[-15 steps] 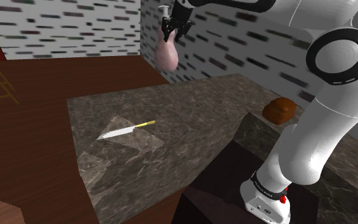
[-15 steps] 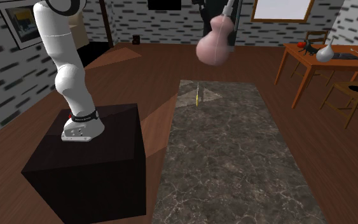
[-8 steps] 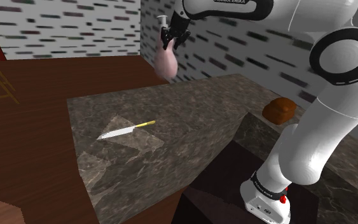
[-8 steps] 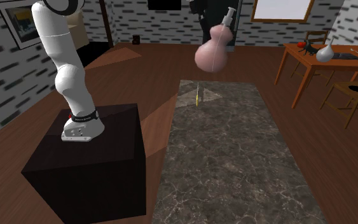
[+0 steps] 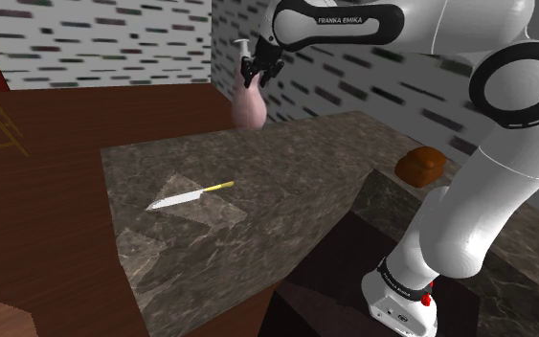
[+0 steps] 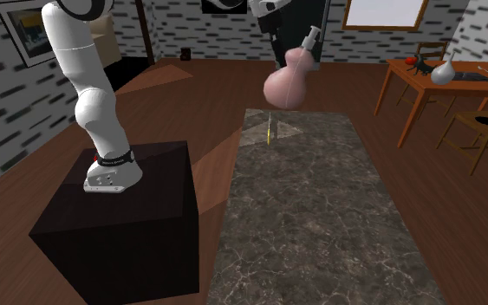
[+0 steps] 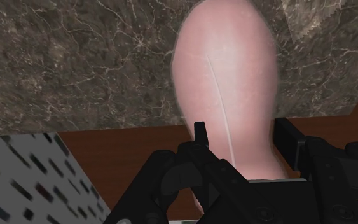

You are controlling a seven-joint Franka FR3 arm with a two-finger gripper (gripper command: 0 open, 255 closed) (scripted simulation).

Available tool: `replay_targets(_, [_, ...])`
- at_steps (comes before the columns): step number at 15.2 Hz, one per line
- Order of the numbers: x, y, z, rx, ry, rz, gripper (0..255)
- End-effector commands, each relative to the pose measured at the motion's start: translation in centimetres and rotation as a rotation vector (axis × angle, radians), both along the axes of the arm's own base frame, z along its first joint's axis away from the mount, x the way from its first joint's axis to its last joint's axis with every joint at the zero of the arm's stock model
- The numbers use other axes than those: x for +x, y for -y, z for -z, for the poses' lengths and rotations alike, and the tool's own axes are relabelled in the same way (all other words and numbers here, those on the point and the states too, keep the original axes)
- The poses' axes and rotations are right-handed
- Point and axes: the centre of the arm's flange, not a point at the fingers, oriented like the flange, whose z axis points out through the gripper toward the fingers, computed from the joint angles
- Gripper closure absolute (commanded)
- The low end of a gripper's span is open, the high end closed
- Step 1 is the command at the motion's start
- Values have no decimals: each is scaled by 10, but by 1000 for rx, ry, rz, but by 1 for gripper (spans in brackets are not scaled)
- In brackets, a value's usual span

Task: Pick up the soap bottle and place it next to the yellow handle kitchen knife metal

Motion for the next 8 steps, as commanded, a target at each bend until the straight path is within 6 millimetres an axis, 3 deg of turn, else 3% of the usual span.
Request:
replay_targets(1, [0, -1, 11, 0, 3, 0, 255])
replay_targets(8, [0, -1, 47, 0, 3, 0, 255])
